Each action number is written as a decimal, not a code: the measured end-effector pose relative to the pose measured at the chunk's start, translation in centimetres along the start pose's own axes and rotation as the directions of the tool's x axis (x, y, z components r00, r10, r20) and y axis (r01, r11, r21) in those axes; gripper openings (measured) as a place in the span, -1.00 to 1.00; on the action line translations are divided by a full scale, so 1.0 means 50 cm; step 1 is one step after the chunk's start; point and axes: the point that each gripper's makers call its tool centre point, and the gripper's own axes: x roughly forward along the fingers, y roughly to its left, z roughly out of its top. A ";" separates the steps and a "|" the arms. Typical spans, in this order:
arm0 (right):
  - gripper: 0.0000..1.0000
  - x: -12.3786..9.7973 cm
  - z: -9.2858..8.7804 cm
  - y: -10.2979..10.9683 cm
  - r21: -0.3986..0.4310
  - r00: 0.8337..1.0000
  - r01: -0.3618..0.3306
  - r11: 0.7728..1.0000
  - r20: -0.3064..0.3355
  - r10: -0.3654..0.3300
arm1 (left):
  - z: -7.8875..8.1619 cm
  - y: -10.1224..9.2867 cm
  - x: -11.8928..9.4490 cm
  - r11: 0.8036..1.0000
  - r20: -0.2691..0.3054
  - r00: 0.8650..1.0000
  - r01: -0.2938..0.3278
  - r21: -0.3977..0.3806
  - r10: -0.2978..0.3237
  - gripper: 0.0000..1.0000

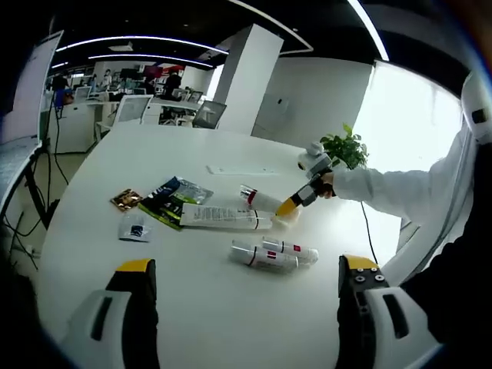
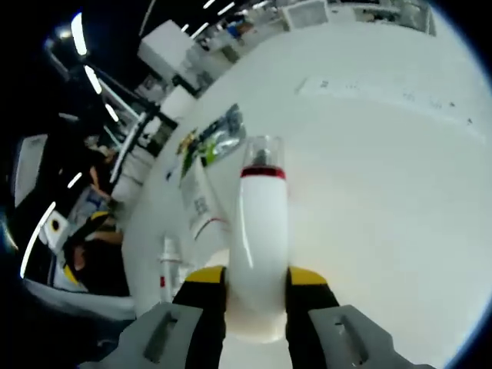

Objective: Arrange the skincare products in the storage area until every visible bottle or jar stands upright without overlapping.

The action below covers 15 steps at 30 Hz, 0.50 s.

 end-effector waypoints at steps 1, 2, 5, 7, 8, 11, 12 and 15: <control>-0.60 -0.002 -0.004 0.001 0.036 1.000 -0.016 0.999 0.011 0.015 | 0.002 -0.006 0.005 1.000 0.002 1.000 0.013 -0.002 -0.013 0.87; -0.60 -0.002 -0.007 0.006 0.061 0.999 -0.035 0.998 0.022 0.033 | 0.004 -0.012 0.008 1.000 0.004 1.000 0.025 -0.003 -0.025 0.87; -0.60 -0.009 -0.016 0.012 0.126 0.995 -0.085 0.988 0.062 0.078 | 0.013 -0.030 0.018 0.997 0.026 0.997 0.072 -0.030 -0.071 0.87; -0.60 -0.014 -0.024 0.013 0.154 0.993 -0.106 0.982 0.073 0.095 | 0.023 -0.042 0.024 0.991 0.049 0.993 0.108 -0.073 -0.104 0.86; -0.60 -0.015 -0.026 0.014 0.167 0.992 -0.111 0.980 0.081 0.098 | 0.028 -0.044 0.028 0.991 0.056 0.992 0.115 -0.070 -0.112 0.86; -0.59 -0.021 -0.028 0.025 0.210 0.985 -0.159 0.965 0.107 0.139 | 0.036 -0.052 0.041 0.988 0.060 0.989 0.137 -0.064 -0.134 0.87; -0.59 -0.022 -0.029 0.027 0.218 0.982 -0.174 0.960 0.116 0.151 | 0.040 -0.055 0.048 0.986 0.063 0.987 0.153 -0.071 -0.149 0.87; -0.60 -0.028 -0.031 0.034 0.244 0.972 -0.213 0.946 0.147 0.181 | 0.048 -0.065 0.061 0.977 0.074 0.980 0.192 -0.089 -0.186 0.86</control>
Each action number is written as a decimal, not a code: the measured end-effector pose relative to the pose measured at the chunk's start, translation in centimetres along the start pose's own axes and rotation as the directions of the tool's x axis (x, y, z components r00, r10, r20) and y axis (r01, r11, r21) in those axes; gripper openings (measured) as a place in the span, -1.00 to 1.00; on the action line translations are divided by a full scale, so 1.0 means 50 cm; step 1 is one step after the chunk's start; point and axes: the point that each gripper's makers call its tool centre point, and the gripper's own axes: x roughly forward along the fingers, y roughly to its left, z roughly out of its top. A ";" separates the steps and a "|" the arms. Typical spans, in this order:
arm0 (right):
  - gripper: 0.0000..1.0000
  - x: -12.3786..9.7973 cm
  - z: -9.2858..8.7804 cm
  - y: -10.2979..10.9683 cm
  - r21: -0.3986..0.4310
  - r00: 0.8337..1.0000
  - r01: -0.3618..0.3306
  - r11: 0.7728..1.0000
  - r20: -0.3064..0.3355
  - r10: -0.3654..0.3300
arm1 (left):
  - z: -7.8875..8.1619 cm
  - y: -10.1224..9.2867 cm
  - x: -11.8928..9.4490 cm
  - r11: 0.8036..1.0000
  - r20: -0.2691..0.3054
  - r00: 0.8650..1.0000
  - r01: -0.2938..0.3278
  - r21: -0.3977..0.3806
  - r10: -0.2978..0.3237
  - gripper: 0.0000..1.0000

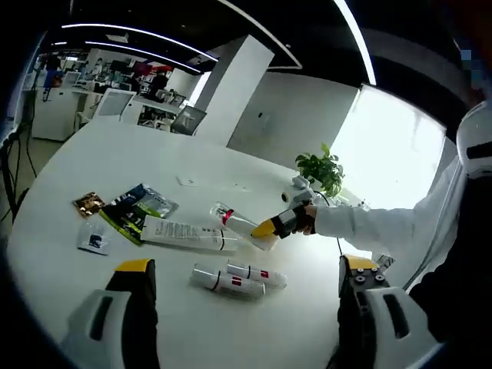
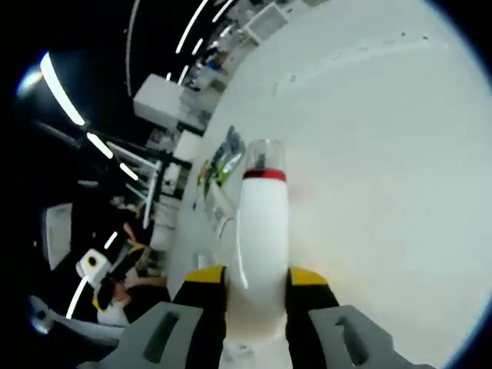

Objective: Arrange the skincare products in the storage area until every visible bottle or jar stands upright without overlapping.

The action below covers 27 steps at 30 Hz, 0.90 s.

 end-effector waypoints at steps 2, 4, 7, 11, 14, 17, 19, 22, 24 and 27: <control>-0.60 -0.002 -0.003 0.004 0.029 1.000 -0.025 0.999 0.015 0.024 | 0.006 -0.005 0.014 0.999 0.009 1.000 0.022 -0.026 -0.022 0.86; -0.60 -0.002 -0.008 0.007 0.059 0.998 -0.051 0.997 0.030 0.049 | 0.011 -0.012 0.029 0.997 0.020 0.998 0.056 -0.045 -0.056 0.86; -0.60 -0.001 -0.012 0.019 0.136 0.992 -0.117 0.984 0.065 0.109 | 0.017 -0.017 0.049 0.991 0.036 0.995 0.093 -0.093 -0.090 0.85; -0.60 -0.002 -0.018 0.023 0.174 0.986 -0.156 0.972 0.085 0.143 | 0.030 -0.022 0.076 0.979 0.069 0.989 0.138 -0.149 -0.129 0.84; -0.60 -0.003 -0.025 0.030 0.178 0.982 -0.178 0.968 0.090 0.164 | 0.027 -0.013 0.099 0.972 0.065 0.989 0.145 -0.184 -0.135 0.84; -0.60 -0.007 -0.034 0.034 0.177 0.981 -0.187 0.966 0.091 0.173 | 0.019 -0.006 0.119 0.968 0.047 0.989 0.147 -0.202 -0.140 0.86; -0.60 -0.012 -0.034 0.041 0.198 0.972 -0.224 0.954 0.117 0.203 | 0.024 -0.015 0.132 0.942 0.070 0.981 0.191 -0.275 -0.179 0.81; -0.60 -0.019 -0.036 0.049 0.199 0.962 -0.255 0.946 0.148 0.229 | 0.037 -0.021 0.153 0.906 0.117 0.970 0.240 -0.349 -0.211 0.74; -0.60 -0.025 -0.037 0.061 0.205 0.953 -0.282 0.937 0.168 0.250 | 0.042 -0.027 0.169 0.880 0.140 0.962 0.269 -0.392 -0.232 0.76; -0.60 -0.033 -0.041 0.081 0.186 0.945 -0.305 0.934 0.176 0.274 | 0.051 -0.041 0.183 0.829 0.174 0.946 0.324 -0.455 -0.274 0.81</control>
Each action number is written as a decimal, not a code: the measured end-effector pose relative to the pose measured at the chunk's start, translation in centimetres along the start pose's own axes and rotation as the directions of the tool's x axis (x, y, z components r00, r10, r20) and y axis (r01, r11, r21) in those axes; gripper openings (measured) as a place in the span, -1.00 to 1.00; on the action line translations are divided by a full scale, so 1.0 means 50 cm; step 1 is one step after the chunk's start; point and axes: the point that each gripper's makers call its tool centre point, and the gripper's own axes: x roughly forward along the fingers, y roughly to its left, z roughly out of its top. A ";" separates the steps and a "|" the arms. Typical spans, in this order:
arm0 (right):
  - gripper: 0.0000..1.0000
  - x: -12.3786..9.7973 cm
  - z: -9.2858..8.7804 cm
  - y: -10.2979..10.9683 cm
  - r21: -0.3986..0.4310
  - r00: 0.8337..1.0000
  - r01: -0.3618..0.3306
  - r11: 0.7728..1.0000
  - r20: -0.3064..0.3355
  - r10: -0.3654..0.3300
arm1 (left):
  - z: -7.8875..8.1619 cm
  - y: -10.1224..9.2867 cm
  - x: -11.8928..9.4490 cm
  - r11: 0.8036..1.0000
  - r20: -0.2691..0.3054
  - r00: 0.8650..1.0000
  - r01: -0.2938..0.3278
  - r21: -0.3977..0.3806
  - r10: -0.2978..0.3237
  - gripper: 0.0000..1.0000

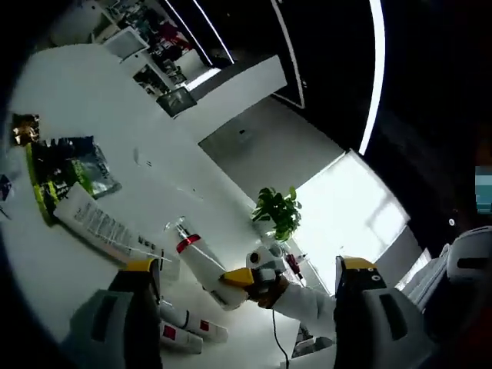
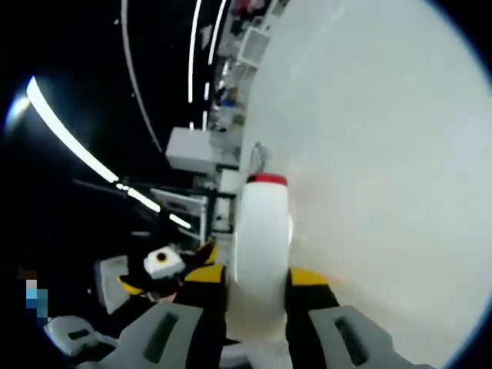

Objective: Arrange the skincare products in the storage area until every visible bottle or jar stands upright without overlapping.

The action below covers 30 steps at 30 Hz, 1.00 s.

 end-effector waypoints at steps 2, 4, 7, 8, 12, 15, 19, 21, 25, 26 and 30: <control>-0.60 -0.001 -0.006 0.013 -0.013 1.000 -0.011 1.000 -0.003 0.011 | 0.001 0.005 0.015 1.000 0.003 1.000 0.007 -0.019 -0.007 0.84; -0.59 -0.002 -0.012 0.032 -0.025 0.999 -0.036 0.999 -0.007 0.036 | -0.004 0.014 0.030 1.000 -0.012 1.000 -0.003 -0.014 0.002 0.83; -0.59 -0.004 -0.018 0.062 -0.043 0.997 -0.079 0.996 -0.009 0.078 | -0.007 0.020 0.048 1.000 -0.027 1.000 -0.006 -0.027 0.005 0.85; -0.59 -0.005 -0.019 0.075 -0.049 0.995 -0.095 0.994 -0.006 0.095 | -0.005 0.017 0.056 0.999 -0.025 1.000 0.009 -0.047 -0.010 0.84; -0.59 -0.008 -0.027 0.113 -0.067 0.990 -0.143 0.988 -0.010 0.142 | 0.010 0.011 0.077 0.996 -0.002 0.999 0.038 -0.079 -0.038 0.84; -0.59 -0.010 -0.036 0.137 -0.083 0.986 -0.169 0.982 -0.018 0.168 | 0.019 0.017 0.092 0.997 0.006 1.000 0.030 -0.069 -0.030 0.85; -0.59 -0.016 -0.048 0.156 -0.091 0.978 -0.206 0.974 -0.036 0.203 | 0.029 0.025 0.109 0.996 0.009 0.999 0.044 -0.083 -0.043 0.82; -0.59 -0.018 -0.052 0.160 -0.097 0.977 -0.210 0.973 -0.042 0.207 | 0.031 0.027 0.117 0.994 0.006 0.999 0.049 -0.096 -0.049 0.82; -0.59 -0.024 -0.056 0.169 -0.099 0.973 -0.229 0.968 -0.043 0.226 | 0.014 0.024 0.132 0.995 -0.046 0.997 0.057 -0.080 -0.060 0.75; -0.59 -0.025 -0.056 0.170 -0.100 0.973 -0.232 0.968 -0.041 0.229 | 0.010 0.026 0.137 0.995 -0.055 0.997 0.054 -0.086 -0.058 0.73; -0.59 -0.029 -0.055 0.179 -0.104 0.969 -0.248 0.963 -0.037 0.245 | 0.012 0.022 0.151 0.994 -0.055 0.996 0.069 -0.087 -0.074 0.54</control>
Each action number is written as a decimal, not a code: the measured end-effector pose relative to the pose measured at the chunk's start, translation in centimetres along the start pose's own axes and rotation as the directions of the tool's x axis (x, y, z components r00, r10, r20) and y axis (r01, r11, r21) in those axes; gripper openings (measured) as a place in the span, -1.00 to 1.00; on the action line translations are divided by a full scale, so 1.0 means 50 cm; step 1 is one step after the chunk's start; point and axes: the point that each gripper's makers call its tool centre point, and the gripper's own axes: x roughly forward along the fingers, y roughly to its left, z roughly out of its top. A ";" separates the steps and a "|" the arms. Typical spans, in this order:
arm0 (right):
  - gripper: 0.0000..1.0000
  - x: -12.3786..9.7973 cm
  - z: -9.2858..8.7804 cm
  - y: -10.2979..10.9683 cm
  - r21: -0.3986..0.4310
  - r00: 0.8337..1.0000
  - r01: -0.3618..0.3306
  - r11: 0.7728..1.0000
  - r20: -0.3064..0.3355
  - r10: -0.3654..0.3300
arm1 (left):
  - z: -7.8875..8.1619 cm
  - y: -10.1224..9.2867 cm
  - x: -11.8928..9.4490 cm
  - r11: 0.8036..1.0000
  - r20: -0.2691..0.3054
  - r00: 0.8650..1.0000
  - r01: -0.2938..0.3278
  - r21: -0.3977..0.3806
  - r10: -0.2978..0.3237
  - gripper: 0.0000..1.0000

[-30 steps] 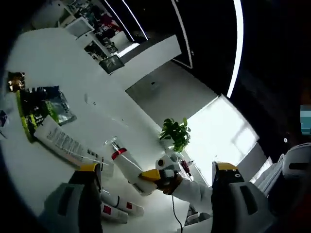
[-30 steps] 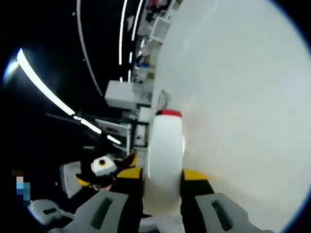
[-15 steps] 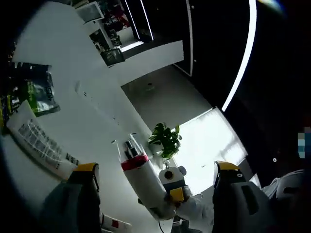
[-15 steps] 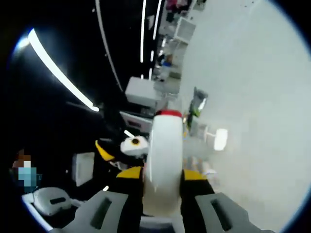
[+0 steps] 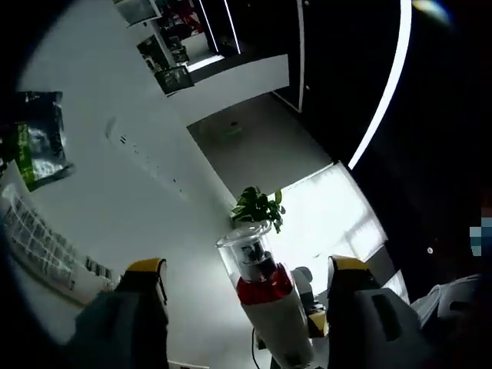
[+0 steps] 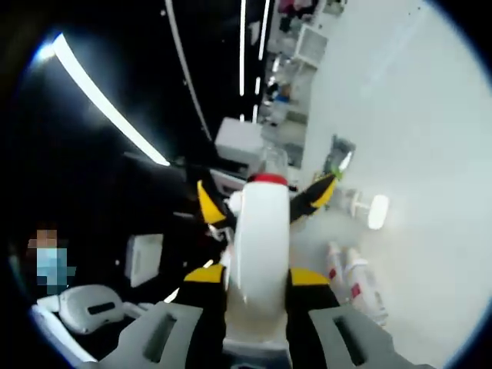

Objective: Arrange the skincare products in the storage area until every visible bottle or jar stands upright without overlapping.

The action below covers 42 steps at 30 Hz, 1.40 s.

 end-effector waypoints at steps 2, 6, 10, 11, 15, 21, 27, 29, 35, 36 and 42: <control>-0.59 -0.002 0.000 0.005 0.002 1.000 -0.012 1.000 0.001 0.012 | 0.008 0.005 0.007 1.000 0.011 1.000 -0.021 0.021 0.021 0.42; -0.59 -0.006 0.000 0.012 -0.009 1.000 -0.019 1.000 0.006 0.019 | 0.007 0.006 0.019 0.999 -0.011 1.000 -0.025 0.021 0.026 0.30; -0.59 -0.013 0.004 0.010 -0.013 1.000 -0.016 1.000 0.026 0.017 | 0.005 -0.019 0.032 0.999 -0.022 0.999 0.035 0.011 -0.035 -0.04; -0.59 -0.016 0.006 0.005 -0.010 0.999 -0.015 1.000 0.032 0.015 | 0.004 -0.028 0.035 0.998 -0.026 0.998 0.056 0.005 -0.056 -0.18; -0.58 -0.025 0.006 -0.007 -0.026 0.999 -0.006 1.000 0.043 0.007 | -0.003 -0.027 0.055 0.999 -0.041 0.998 0.052 0.015 -0.051 -0.38; -0.58 -0.037 0.006 -0.023 -0.083 0.997 0.019 0.996 0.070 -0.013 | -0.014 -0.031 0.068 0.997 -0.059 0.996 0.064 0.036 -0.062 -0.41; -0.57 -0.042 0.009 -0.036 -0.187 0.996 0.065 0.980 0.070 -0.052 | -0.015 -0.045 0.077 0.992 -0.043 0.996 0.084 0.089 -0.081 -0.44; -0.57 -0.040 0.005 -0.038 -0.213 0.996 0.079 0.974 0.058 -0.068 | -0.017 -0.054 0.081 0.989 -0.038 0.995 0.097 0.113 -0.094 -0.45; -0.56 -0.043 0.007 -0.049 -0.258 0.992 0.118 0.959 0.073 -0.102 | -0.018 -0.064 0.086 0.981 -0.049 0.994 0.105 0.163 -0.098 -0.47; -0.55 -0.044 0.009 -0.050 -0.259 0.991 0.125 0.958 0.077 -0.108 | -0.017 -0.064 0.087 0.981 -0.048 0.994 0.102 0.168 -0.095 -0.47; -0.49 -0.057 0.023 -0.087 -0.360 0.960 0.281 0.890 0.107 -0.260 | -0.027 -0.058 0.098 0.959 -0.102 0.994 0.074 0.272 -0.048 -0.48</control>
